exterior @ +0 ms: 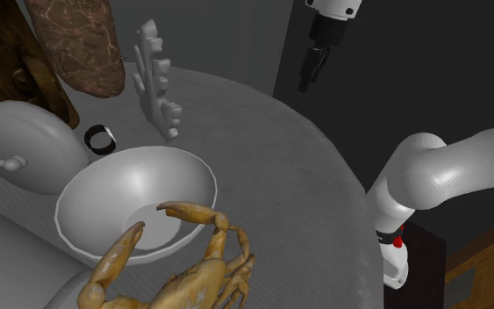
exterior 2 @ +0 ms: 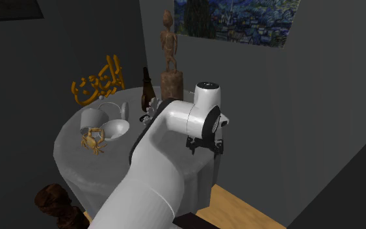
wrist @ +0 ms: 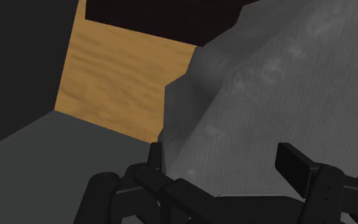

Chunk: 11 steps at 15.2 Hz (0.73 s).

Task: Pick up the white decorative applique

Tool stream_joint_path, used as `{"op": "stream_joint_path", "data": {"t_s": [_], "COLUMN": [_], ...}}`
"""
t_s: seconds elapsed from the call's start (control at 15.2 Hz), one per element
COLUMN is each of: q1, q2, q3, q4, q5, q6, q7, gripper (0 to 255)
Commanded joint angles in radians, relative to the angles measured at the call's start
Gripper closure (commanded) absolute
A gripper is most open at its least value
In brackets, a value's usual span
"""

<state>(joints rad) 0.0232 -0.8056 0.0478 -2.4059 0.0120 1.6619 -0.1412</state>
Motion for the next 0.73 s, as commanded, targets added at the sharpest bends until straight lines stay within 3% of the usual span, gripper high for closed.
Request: {"op": "stream_joint_path", "data": {"t_s": [0.0,0.66], "q1": [0.000,0.053], "q2": [0.000,0.180], "q3": [0.000,0.196], "q4": [0.000,0.225], "q5": [0.000,0.095], "q6": [0.000,-0.021], "q7": [0.000,0.208], "gripper": [0,0]}}
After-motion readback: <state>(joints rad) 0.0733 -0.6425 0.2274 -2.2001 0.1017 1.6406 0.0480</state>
